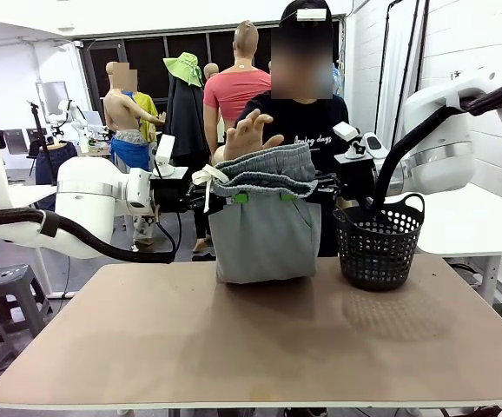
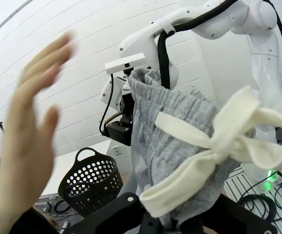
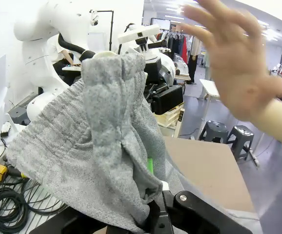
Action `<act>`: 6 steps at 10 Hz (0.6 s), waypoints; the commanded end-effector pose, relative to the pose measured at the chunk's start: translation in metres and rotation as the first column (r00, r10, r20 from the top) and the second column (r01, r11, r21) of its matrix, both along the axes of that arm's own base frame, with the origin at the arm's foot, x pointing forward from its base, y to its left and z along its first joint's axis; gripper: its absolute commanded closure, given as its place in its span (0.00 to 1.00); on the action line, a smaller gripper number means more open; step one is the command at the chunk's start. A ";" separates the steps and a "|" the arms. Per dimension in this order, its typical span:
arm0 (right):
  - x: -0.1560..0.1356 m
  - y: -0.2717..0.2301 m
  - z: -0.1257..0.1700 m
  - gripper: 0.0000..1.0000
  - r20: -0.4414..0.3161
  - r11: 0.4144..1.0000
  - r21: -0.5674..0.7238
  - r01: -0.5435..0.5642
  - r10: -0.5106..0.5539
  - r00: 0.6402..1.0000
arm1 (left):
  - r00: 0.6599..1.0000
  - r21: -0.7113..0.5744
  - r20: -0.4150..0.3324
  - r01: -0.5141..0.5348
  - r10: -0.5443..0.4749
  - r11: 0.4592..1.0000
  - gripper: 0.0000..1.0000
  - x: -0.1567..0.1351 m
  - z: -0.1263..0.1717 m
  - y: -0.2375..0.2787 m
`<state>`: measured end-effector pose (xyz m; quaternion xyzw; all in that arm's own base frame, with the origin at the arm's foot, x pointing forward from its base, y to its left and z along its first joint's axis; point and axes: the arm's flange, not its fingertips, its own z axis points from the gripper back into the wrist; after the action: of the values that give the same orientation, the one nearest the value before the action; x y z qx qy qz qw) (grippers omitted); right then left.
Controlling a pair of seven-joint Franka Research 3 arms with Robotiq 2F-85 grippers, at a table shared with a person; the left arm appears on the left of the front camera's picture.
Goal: Fold the training pants.
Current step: Release the ends of the Training pants and then grab the overlapped ends.
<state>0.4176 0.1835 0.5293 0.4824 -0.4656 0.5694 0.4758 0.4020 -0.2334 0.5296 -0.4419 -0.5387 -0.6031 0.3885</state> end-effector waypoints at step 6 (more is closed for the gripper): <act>-0.003 -0.001 0.001 1.00 0.008 1.000 0.022 -0.003 0.003 1.000 | 1.000 -0.013 0.016 0.001 -0.001 1.000 1.00 -0.003 0.003 -0.001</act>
<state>0.4176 0.1835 0.5293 0.4824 -0.4656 0.5694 0.4758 0.4020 -0.2334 0.5296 -0.4418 -0.5387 -0.6031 0.3884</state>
